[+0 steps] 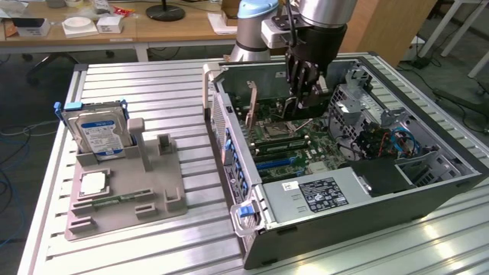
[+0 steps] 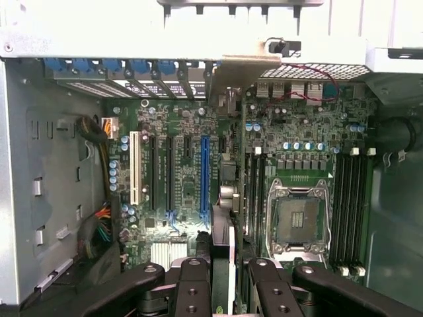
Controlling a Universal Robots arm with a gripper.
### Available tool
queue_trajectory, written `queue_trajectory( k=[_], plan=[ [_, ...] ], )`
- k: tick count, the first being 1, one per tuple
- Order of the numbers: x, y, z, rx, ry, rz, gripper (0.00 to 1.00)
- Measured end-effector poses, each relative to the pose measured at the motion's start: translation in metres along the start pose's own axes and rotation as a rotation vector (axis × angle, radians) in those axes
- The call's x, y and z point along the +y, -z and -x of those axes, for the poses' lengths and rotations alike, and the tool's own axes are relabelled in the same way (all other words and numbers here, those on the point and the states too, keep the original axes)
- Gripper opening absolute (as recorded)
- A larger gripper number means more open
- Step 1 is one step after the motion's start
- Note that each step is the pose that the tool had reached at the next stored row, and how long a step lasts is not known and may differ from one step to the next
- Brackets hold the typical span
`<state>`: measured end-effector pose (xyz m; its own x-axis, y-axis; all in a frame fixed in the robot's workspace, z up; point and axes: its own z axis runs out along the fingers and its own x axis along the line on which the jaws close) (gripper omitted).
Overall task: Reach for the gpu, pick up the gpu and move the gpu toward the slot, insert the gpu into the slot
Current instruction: 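Insert the gpu into the slot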
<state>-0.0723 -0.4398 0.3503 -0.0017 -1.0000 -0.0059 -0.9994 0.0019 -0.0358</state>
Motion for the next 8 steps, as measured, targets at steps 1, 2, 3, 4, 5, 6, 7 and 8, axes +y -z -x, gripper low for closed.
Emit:
queue_trajectory(
  k=[1, 2, 3, 4, 5, 6, 7, 8],
  plan=[
    [0.0002, -0.0003, -0.0002, 0.0, 0.0, 0.0, 0.27],
    [0.0003, -0.0006, -0.0003, 0.0, 0.0, 0.0001, 0.27],
    [0.0004, -0.001, -0.0004, -0.0001, 0.0, 0.0, 0.27],
    [0.0006, -0.0014, -0.0005, -0.0001, 0.0, 0.0, 0.27],
    [0.0007, -0.0017, -0.0007, 0.0, 0.0, 0.0001, 0.27],
    [0.0008, -0.0021, -0.0009, 0.0001, 0.0, 0.0001, 0.27],
    [0.0009, -0.0025, -0.0011, 0.0, 0.0, 0.0, 0.27],
    [0.001, -0.0028, -0.0014, 0.0, 0.0, 0.0, 0.27]
  ],
)
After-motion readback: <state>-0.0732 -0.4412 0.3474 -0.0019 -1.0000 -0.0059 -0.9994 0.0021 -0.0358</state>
